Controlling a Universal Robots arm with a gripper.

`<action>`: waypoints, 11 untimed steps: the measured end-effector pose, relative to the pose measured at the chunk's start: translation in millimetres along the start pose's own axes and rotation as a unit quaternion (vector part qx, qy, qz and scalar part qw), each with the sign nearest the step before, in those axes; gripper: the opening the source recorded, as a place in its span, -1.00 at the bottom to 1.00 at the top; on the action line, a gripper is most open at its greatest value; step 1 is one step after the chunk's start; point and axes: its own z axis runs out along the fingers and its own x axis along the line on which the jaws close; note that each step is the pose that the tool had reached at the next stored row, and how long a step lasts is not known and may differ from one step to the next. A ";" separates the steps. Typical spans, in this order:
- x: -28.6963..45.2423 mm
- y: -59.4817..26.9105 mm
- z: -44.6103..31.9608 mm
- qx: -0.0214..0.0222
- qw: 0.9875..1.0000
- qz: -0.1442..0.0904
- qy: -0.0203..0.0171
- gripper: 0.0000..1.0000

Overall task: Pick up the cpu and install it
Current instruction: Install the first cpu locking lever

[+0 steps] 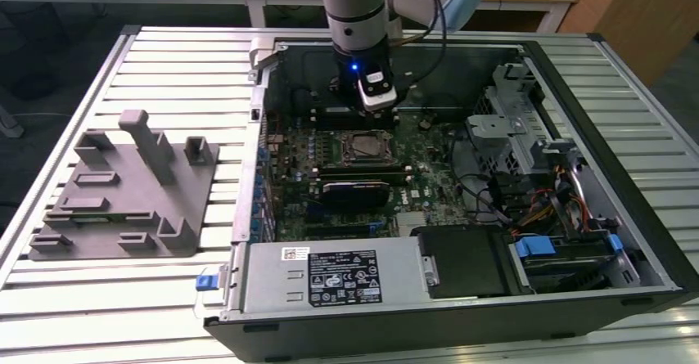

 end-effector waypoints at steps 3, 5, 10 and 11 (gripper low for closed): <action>-0.1 0.1 -0.4 0.000 1.000 0.000 0.000 -0.79; -0.1 0.1 -0.6 0.000 1.000 0.000 0.000 -0.79; -1.8 0.5 0.0 0.007 1.000 0.001 0.018 -0.79; -2.7 0.6 0.2 0.011 1.000 0.001 0.027 -0.79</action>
